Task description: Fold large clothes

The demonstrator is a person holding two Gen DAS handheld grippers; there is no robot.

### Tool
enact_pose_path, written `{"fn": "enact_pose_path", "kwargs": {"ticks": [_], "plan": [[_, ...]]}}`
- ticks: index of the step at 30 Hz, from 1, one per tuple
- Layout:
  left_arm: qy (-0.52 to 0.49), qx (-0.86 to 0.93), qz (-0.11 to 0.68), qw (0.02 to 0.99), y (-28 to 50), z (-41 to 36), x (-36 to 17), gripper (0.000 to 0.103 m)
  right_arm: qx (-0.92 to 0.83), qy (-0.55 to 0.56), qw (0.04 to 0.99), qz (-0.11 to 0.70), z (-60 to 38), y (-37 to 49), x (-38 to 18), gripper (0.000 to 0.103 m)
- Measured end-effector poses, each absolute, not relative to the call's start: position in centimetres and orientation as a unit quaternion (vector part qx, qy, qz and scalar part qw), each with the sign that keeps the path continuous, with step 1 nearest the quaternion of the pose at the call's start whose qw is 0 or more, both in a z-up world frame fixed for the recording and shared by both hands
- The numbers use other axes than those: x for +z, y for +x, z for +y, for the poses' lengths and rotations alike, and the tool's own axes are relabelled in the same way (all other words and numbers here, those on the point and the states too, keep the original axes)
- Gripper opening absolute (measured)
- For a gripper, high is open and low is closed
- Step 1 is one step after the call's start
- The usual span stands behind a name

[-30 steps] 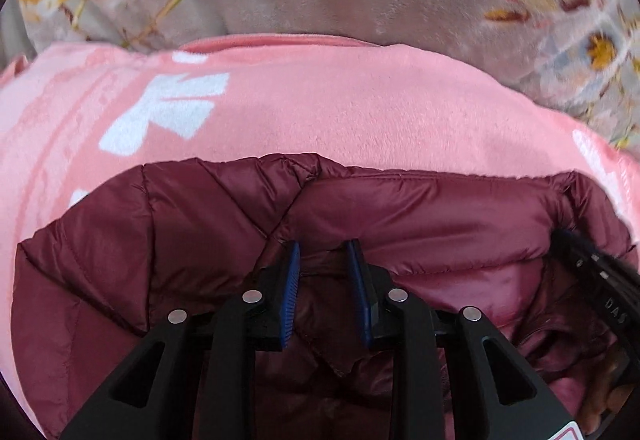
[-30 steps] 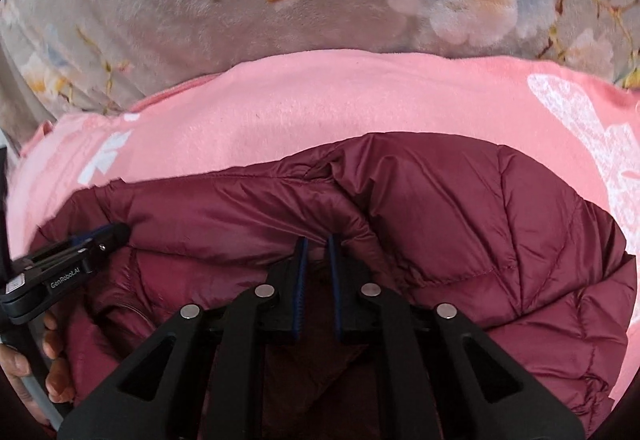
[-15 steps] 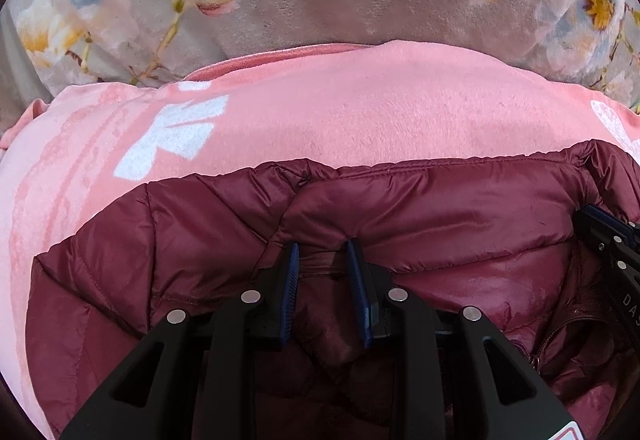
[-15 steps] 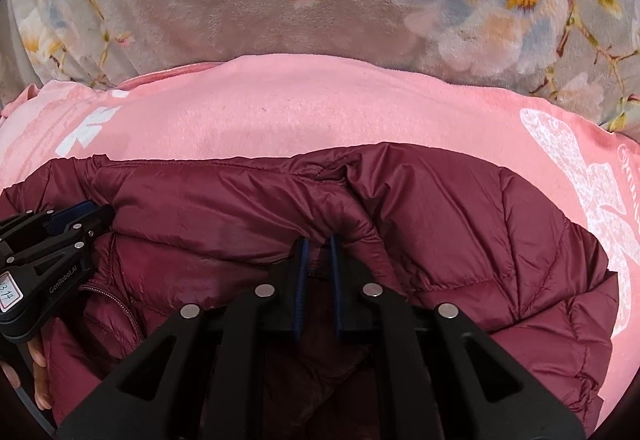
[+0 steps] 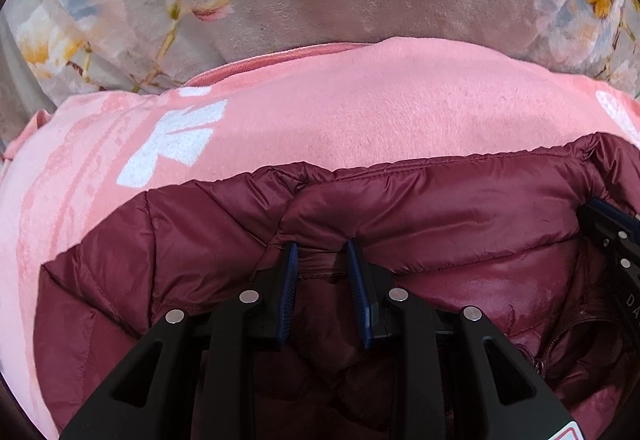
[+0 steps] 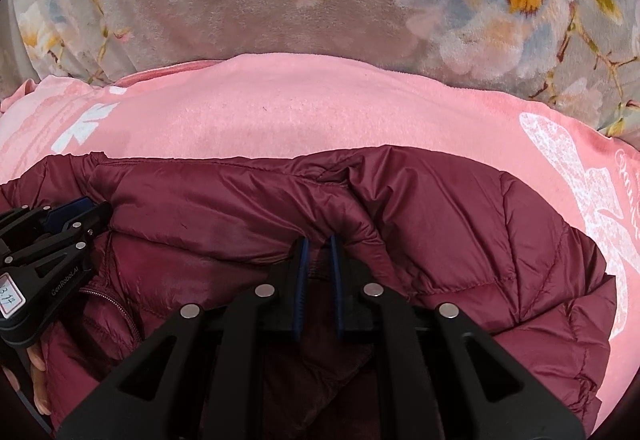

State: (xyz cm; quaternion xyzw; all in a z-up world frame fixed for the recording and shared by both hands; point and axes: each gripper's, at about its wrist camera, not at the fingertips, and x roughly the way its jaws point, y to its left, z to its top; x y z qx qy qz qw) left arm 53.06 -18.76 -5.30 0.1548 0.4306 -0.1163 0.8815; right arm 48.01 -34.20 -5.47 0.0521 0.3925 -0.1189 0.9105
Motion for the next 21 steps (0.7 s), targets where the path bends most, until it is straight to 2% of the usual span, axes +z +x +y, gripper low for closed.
{"fn": "enact_pose_path", "kwargs": {"ticks": [3, 5, 6, 7, 8, 9, 10, 12, 15, 17, 21], "plan": [[0.198, -0.093, 0.421, 0.88, 52.7, -20.0, -5.5, 0.028, -0.113, 0.064, 0.911, 0.392, -34.5, 48.2, -5.5, 0.01], [0.24, -0.056, 0.407, 0.88, 51.8, -20.6, -5.3, 0.039, -0.123, 0.072, 0.907, 0.397, -34.6, 47.1, -5.0, 0.01], [0.257, -0.031, 0.402, 0.878, 51.1, -20.6, -5.0, 0.055, -0.131, 0.078, 0.904, 0.4, -34.5, 46.2, -4.5, 0.01], [0.259, -0.013, 0.401, 0.879, 50.2, -20.2, -4.3, 0.059, -0.134, 0.098, 0.902, 0.398, -34.4, 44.5, -3.8, 0.016], [0.238, -0.021, 0.404, 0.883, 49.0, -19.3, -3.3, 0.059, -0.122, 0.123, 0.904, 0.39, -34.4, 42.5, -3.0, 0.021], [0.202, -0.053, 0.414, 0.886, 47.2, -17.8, -1.9, 0.061, -0.106, 0.145, 0.907, 0.382, -34.4, 39.5, -2.2, 0.035], [0.174, -0.075, 0.425, 0.885, 45.2, -15.9, -0.8, 0.066, -0.099, 0.153, 0.907, 0.379, -34.4, 36.8, -1.6, 0.042], [0.142, -0.099, 0.443, 0.88, 41.6, -12.3, 0.6, 0.071, -0.095, 0.153, 0.907, 0.381, -34.5, 30.2, -0.9, 0.046], [0.114, -0.121, 0.465, 0.869, 35.5, -5.9, 1.7, 0.072, -0.102, 0.17, 0.899, 0.39, -35.6, 20.4, -1.1, 0.057], [0.088, -0.119, 0.482, 0.864, 31.8, -1.0, 1.9, 0.076, -0.108, 0.183, 0.893, 0.396, -36.4, 14.6, -1.4, 0.058], [0.028, -0.095, 0.531, 0.842, 27.0, 6.4, 0.4, 0.076, -0.144, 0.202, 0.879, 0.408, -37.6, 4.8, -2.6, 0.063]]}}
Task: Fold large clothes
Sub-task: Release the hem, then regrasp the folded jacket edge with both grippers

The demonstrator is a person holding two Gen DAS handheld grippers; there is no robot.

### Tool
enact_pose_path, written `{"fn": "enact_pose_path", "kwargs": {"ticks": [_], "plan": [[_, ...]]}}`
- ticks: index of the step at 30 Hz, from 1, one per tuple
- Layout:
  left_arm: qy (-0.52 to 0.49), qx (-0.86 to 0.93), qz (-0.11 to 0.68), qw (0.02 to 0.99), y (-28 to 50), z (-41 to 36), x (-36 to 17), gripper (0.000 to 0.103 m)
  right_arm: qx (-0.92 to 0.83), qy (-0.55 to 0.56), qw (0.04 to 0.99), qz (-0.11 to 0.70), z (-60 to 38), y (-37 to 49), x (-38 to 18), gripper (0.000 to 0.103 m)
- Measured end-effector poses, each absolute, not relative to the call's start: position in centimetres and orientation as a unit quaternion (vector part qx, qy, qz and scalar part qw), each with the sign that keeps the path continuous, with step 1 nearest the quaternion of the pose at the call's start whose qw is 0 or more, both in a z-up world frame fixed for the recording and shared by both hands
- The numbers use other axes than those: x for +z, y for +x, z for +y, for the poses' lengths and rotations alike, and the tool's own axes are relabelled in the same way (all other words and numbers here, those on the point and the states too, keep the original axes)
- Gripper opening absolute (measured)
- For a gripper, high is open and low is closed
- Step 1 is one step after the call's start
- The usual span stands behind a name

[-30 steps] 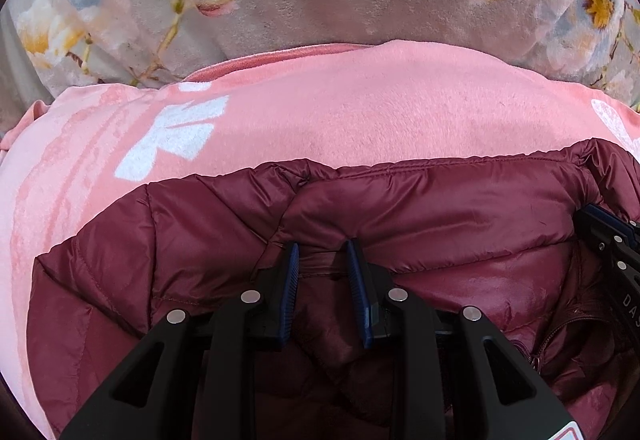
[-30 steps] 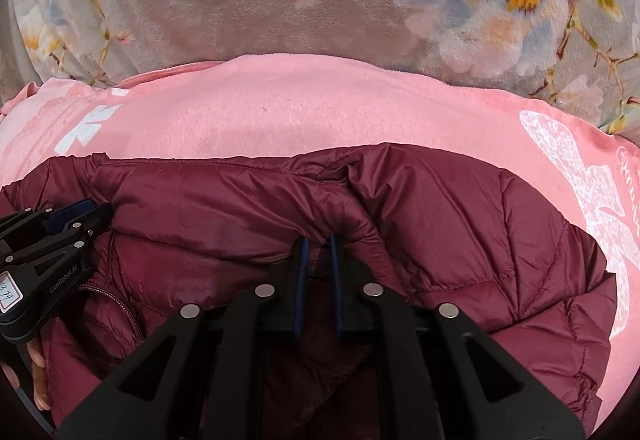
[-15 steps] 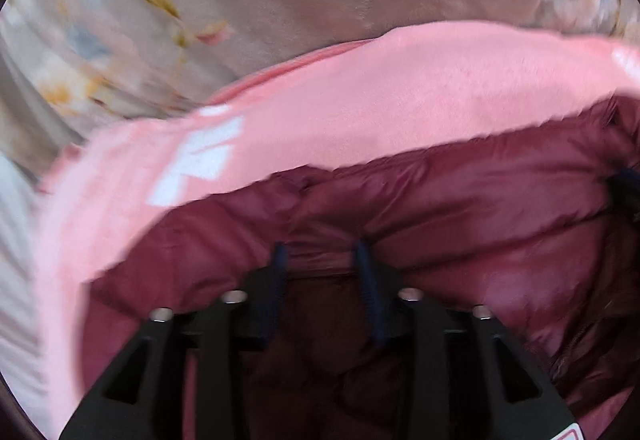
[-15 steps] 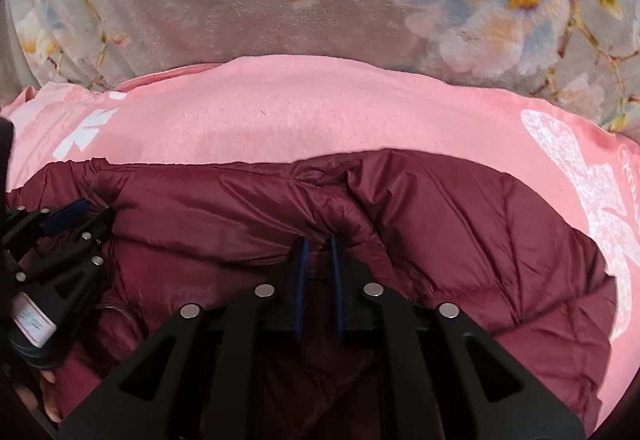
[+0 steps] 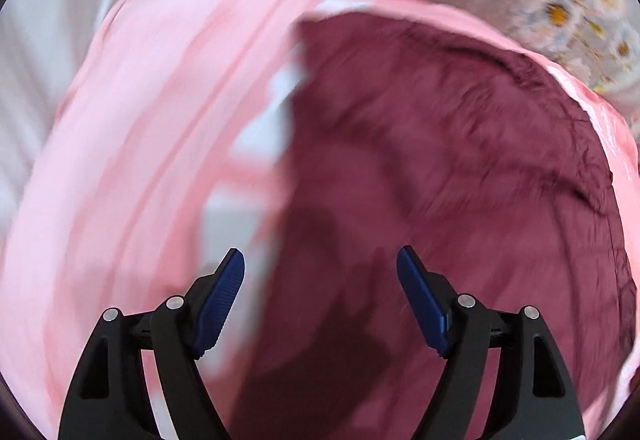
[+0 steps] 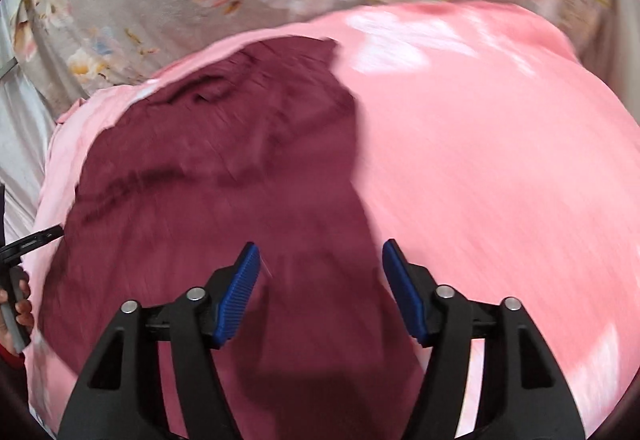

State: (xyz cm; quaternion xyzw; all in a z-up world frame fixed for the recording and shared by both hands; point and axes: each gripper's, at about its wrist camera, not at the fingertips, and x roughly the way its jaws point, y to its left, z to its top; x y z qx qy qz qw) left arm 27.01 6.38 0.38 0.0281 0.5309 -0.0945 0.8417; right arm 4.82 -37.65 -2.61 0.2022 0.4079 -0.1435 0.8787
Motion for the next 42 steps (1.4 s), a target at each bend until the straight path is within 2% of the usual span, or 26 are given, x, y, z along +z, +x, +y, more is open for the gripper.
{"fn": "enact_pose_path", "kwargs": {"ticks": [4, 10, 12, 14, 15, 16, 17, 19, 20, 27, 34, 38, 42], "plan": [[-0.025, -0.097, 0.546, 0.832, 22.4, 11.1, -0.6, 0.076, -0.133, 0.249, 0.865, 0.414, -37.2, -0.2, -4.5, 0.063], [-0.102, -0.086, 0.522, 0.842, 19.4, 13.9, 0.5, 0.076, -0.137, 0.285, 0.865, 0.39, -36.6, -1.8, -6.2, 0.066], [-0.115, -0.09, 0.536, 0.831, 19.4, 14.0, -0.3, 0.076, -0.141, 0.3, 0.865, 0.377, -36.8, -1.7, -6.5, 0.066], [-0.094, -0.087, 0.528, 0.839, 18.8, 13.0, -0.2, 0.073, -0.143, 0.307, 0.865, 0.371, -36.8, -1.6, -6.4, 0.06], [-0.092, -0.095, 0.528, 0.839, 18.6, 12.5, 0.0, 0.067, -0.142, 0.317, 0.863, 0.367, -36.9, -1.6, -6.5, 0.046], [-0.096, -0.104, 0.527, 0.838, 18.5, 12.2, 0.1, 0.047, -0.133, 0.335, 0.858, 0.365, -37.0, -1.6, -6.6, 0.027], [-0.1, -0.117, 0.531, 0.833, 18.4, 11.8, 0.1, 0.037, -0.123, 0.356, 0.854, 0.358, -37.1, -1.8, -6.7, 0.019], [-0.101, -0.128, 0.532, 0.831, 17.8, 11.4, 0.4, 0.007, -0.117, 0.372, 0.853, 0.346, -37.2, -2.4, -6.2, 0.007], [-0.099, -0.132, 0.527, 0.833, 17.4, 11.3, 0.9, 0.005, -0.116, 0.369, 0.857, 0.342, -37.0, -2.7, -5.7, 0.006], [-0.098, -0.176, 0.491, 0.848, 11.9, 13.8, 6.0, 0.002, -0.097, 0.288, 0.904, 0.3, -33.2, -9.0, 1.2, 0.004], [-0.138, -0.222, 0.423, 0.868, 2.7, 19.9, 14.6, 0.002, -0.085, 0.255, 0.939, 0.216, -30.7, -18.6, 9.6, 0.004], [-0.136, -0.225, 0.37, 0.891, 2.8, 19.4, 19.1, 0.003, -0.079, 0.263, 0.948, 0.159, -31.8, -17.7, 13.4, 0.004], [-0.093, -0.197, 0.359, 0.907, 7.1, 16.4, 19.3, 0.003, -0.09, 0.263, 0.949, 0.151, -33.6, -12.1, 14.1, 0.004]]}}
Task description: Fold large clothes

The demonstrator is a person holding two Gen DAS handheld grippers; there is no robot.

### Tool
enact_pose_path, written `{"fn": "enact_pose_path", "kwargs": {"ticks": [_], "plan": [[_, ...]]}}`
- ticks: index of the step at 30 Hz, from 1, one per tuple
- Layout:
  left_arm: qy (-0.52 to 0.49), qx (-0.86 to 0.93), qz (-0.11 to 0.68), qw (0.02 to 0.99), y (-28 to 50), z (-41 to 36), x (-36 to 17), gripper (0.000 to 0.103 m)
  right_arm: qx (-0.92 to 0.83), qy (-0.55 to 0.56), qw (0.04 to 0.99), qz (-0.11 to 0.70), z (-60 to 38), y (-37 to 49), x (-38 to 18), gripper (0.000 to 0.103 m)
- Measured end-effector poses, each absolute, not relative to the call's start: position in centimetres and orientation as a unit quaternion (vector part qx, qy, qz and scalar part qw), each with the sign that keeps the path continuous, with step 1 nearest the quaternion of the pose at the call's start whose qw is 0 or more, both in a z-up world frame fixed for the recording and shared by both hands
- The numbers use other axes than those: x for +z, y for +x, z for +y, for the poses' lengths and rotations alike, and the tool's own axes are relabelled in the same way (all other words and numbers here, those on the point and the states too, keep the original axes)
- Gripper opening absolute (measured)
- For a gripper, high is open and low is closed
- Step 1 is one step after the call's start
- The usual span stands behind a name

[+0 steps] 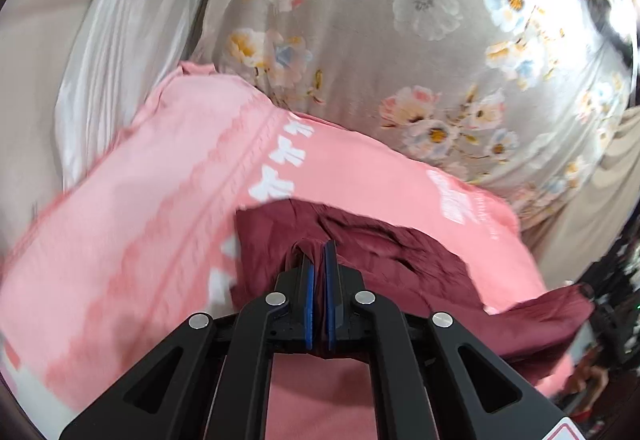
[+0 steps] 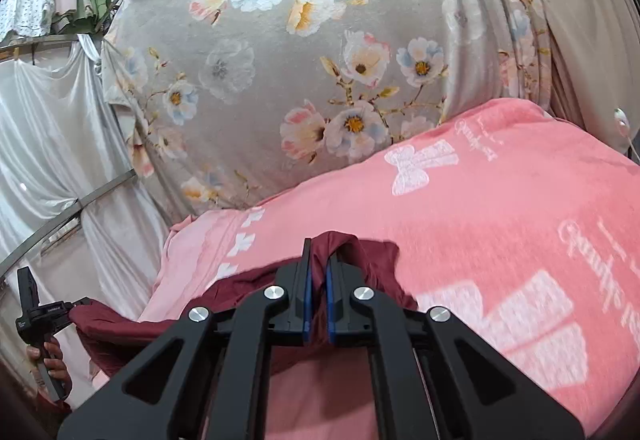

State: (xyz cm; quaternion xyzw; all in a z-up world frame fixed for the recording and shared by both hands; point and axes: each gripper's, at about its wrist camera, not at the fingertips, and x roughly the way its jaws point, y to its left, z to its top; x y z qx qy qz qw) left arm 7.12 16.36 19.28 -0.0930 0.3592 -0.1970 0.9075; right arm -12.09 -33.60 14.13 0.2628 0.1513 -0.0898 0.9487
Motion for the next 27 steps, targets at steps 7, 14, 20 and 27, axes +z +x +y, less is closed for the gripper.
{"fn": "enact_pose_path", "kwargs": {"ticks": [7, 14, 20, 27], "plan": [[-0.014, -0.108, 0.404, 0.908, 19.4, 10.8, 12.9, 0.004, -0.135, 0.276, 0.926, 0.221, -36.8, 1.5, 9.4, 0.004], [0.002, -0.068, 0.473, 0.878, 28.6, 8.6, 4.4, 0.006, -0.169, 0.279, 0.902, 0.284, -38.4, 10.7, 3.0, 0.004], [0.023, -0.054, 0.493, 0.868, 31.3, 7.0, -0.7, 0.011, -0.188, 0.269, 0.886, 0.326, -39.2, 14.9, -1.4, 0.006], [0.02, -0.067, 0.486, 0.871, 32.5, 6.3, -2.6, 0.014, -0.194, 0.274, 0.879, 0.338, -39.8, 15.9, -3.6, 0.01]]}}
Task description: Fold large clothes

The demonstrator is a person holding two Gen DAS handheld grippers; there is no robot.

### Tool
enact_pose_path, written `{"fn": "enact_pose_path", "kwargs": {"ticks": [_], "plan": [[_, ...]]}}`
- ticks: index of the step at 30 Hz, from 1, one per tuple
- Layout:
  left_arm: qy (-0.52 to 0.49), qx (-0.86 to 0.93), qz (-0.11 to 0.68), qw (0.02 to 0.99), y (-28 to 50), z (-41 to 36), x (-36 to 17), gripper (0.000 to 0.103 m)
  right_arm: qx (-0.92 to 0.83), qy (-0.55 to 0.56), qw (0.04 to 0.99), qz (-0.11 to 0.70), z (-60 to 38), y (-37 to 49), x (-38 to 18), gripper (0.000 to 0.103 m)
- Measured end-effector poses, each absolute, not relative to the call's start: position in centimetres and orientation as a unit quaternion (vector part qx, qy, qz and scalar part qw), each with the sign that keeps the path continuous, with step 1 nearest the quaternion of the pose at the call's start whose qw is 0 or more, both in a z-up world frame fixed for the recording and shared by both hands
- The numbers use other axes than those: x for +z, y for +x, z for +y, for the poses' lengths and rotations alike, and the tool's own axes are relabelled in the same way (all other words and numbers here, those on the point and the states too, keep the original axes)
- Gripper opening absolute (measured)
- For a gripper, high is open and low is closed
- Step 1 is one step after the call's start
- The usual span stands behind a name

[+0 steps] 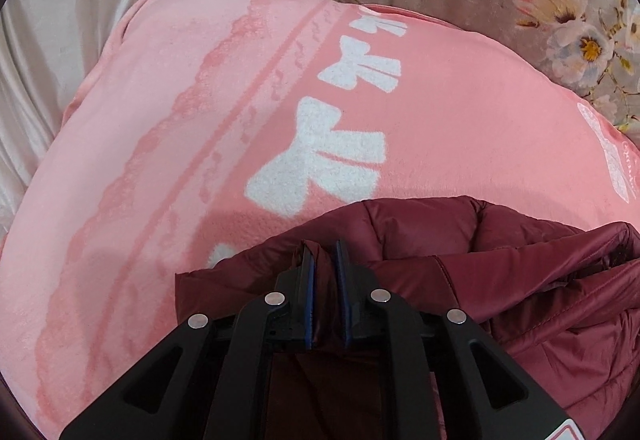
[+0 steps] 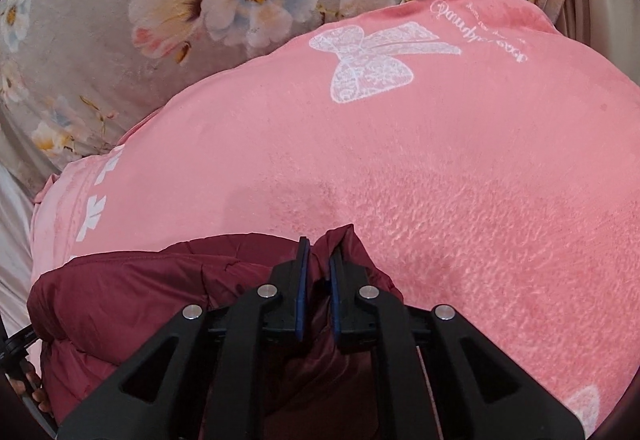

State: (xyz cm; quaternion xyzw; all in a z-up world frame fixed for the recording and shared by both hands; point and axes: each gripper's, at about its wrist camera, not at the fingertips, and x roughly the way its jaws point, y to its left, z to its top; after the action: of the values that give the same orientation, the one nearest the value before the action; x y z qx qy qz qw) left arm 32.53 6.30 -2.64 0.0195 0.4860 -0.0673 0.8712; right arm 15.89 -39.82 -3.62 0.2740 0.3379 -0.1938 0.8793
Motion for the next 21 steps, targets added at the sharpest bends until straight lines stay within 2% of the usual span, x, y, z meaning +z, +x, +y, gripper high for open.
{"fn": "enact_pose_path", "kwargs": {"ticks": [2, 3, 6, 7, 8, 9, 10, 12, 15, 21], "plan": [[0.012, -0.071, 0.487, 0.87, 32.7, 6.6, -2.2, 0.015, -0.189, 0.28, 0.883, 0.326, -40.0, 15.4, -2.9, 0.012], [0.004, -0.075, 0.482, 0.873, 32.6, 7.0, -1.5, 0.015, -0.186, 0.28, 0.889, 0.312, -40.0, 14.7, -2.2, 0.017], [-0.02, -0.096, 0.457, 0.884, 32.0, 8.4, 1.2, 0.015, -0.192, 0.27, 0.904, 0.27, -39.9, 12.3, 0.3, 0.039], [-0.026, -0.103, 0.451, 0.886, 31.8, 9.0, 2.3, 0.017, -0.189, 0.265, 0.91, 0.256, -39.7, 11.5, 1.2, 0.04], [-0.027, -0.1, 0.445, 0.89, 31.7, 9.3, 3.0, 0.023, -0.185, 0.262, 0.915, 0.245, -39.4, 10.7, 2.1, 0.04], [-0.019, -0.073, 0.43, 0.9, 31.5, 9.8, 4.1, 0.049, -0.179, 0.263, 0.917, 0.24, -39.1, 10.4, 2.8, 0.04], [-0.011, -0.046, 0.411, 0.91, 31.2, 10.2, 5.2, 0.063, -0.17, 0.264, 0.919, 0.237, -38.6, 10.0, 3.5, 0.04], [0.002, -0.02, 0.37, 0.929, 30.3, 10.7, 7.4, 0.064, -0.15, 0.261, 0.924, 0.237, -37.3, 9.9, 4.4, 0.04], [0.014, -0.04, 0.372, 0.927, 29.2, 9.2, 8.7, 0.064, -0.11, 0.239, 0.928, 0.262, -33.6, 11.4, 4.8, 0.04], [0.063, -0.155, 0.417, 0.893, 26.5, 0.4, 6.0, 0.064, -0.051, 0.153, 0.922, 0.352, -24.8, 17.2, 2.5, 0.04]]}}
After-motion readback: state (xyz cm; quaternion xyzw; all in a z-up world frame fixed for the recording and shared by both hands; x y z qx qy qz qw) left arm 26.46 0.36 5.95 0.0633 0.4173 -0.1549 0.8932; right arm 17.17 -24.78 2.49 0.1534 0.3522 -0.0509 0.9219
